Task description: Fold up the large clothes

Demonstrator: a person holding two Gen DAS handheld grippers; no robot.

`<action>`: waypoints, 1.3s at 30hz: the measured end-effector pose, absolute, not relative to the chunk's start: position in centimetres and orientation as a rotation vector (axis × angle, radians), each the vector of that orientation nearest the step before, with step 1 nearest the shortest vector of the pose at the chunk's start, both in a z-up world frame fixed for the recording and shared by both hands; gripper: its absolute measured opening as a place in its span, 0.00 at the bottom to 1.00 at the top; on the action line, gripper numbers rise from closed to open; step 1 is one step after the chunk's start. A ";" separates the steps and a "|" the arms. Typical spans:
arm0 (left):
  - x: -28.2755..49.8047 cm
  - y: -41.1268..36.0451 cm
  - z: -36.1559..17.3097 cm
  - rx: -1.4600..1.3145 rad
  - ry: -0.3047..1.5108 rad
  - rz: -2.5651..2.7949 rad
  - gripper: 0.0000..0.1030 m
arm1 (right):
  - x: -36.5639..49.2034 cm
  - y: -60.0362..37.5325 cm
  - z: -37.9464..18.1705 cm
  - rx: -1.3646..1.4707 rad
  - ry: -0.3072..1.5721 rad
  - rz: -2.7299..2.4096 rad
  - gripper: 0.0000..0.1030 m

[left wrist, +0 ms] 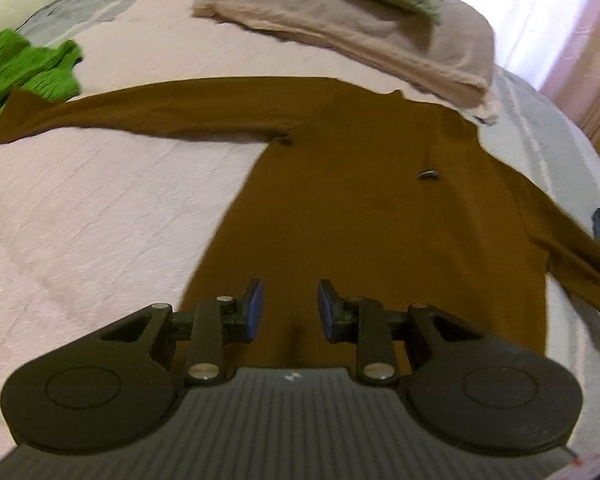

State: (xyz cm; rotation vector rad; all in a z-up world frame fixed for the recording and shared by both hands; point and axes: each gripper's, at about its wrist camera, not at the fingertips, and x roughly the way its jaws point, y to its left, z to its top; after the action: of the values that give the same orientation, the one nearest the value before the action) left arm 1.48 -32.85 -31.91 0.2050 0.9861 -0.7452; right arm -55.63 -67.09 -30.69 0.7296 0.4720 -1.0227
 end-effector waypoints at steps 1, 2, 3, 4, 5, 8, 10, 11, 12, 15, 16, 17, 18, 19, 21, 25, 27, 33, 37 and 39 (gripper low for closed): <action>0.8 -33.2 -31.7 0.207 0.986 -0.746 0.24 | -56.9 -69.5 -31.3 0.782 0.460 -1.073 0.01; 0.6 -33.4 -31.8 0.209 0.989 -0.749 0.24 | -57.9 -71.5 -32.7 0.851 0.481 -1.096 0.04; 0.1 -33.6 -31.8 0.210 0.996 -0.751 0.24 | -58.9 -73.0 -34.4 0.911 0.508 -1.132 0.06; -0.5 -33.6 -31.7 0.212 1.006 -0.756 0.24 | -59.5 -74.1 -36.2 0.971 0.549 -1.182 0.15; -1.0 -33.4 -31.7 0.219 1.010 -0.759 0.24 | -60.2 -74.8 -38.1 1.045 0.599 -1.219 0.36; -1.9 -32.6 -31.4 0.241 1.015 -0.759 0.24 | -62.7 -73.5 -40.9 1.177 0.479 -1.255 0.48; -1.9 -31.7 -31.5 0.243 1.025 -0.735 0.24 | -64.2 -71.3 -41.7 1.293 0.283 -1.217 0.48; -1.8 -31.2 -31.6 0.234 1.032 -0.724 0.24 | -64.2 -70.8 -41.8 1.306 0.223 -1.170 0.49; -1.8 -30.7 -31.7 0.223 1.040 -0.711 0.25 | -63.9 -70.6 -41.9 1.294 0.202 -1.129 0.49; -1.4 -29.8 -32.3 0.193 1.062 -0.679 0.25 | -61.9 -71.2 -43.7 1.244 0.247 -1.144 0.48; -1.3 -29.6 -32.4 0.188 1.068 -0.675 0.25 | -61.7 -71.6 -44.3 1.257 0.200 -1.146 0.39; -1.2 -29.5 -32.5 0.191 1.071 -0.674 0.25 | -61.6 -72.0 -44.8 1.281 0.135 -1.146 0.01; -1.1 -29.2 -32.5 0.199 1.072 -0.672 0.25 | -61.5 -72.5 -44.9 1.303 0.127 -1.160 0.03; -1.0 -28.7 -32.4 0.210 1.069 -0.671 0.25 | -61.3 -72.7 -44.6 1.296 0.149 -1.176 0.03; -0.6 -27.4 -32.0 0.234 1.057 -0.678 0.28 | -61.8 -72.1 -43.4 1.188 0.284 -1.250 0.03; 1.1 -23.9 -32.2 0.271 1.065 -0.661 0.33 | -61.2 -69.6 -42.0 1.196 0.362 -1.340 0.39; 2.3 -22.5 -33.0 0.277 1.086 -0.657 0.34 | -59.3 -66.6 -40.7 1.163 0.376 -1.337 0.69; 5.2 -20.3 -36.9 0.164 1.179 -0.731 0.34 | -46.4 -53.6 -41.7 1.155 0.548 -0.747 0.68; 6.5 -20.4 -39.4 0.090 1.245 -0.848 0.34 | -38.5 -46.6 -44.8 1.189 0.620 -0.534 0.59; 7.1 -20.7 -40.1 0.108 1.254 -0.902 0.19 | -35.9 -44.5 -46.3 1.172 0.650 -0.557 0.53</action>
State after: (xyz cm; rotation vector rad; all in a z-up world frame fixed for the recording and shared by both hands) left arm 7.11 -20.70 -40.13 0.1078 1.2542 -0.9018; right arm -35.93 -44.49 -46.34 1.1723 0.6502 -0.5573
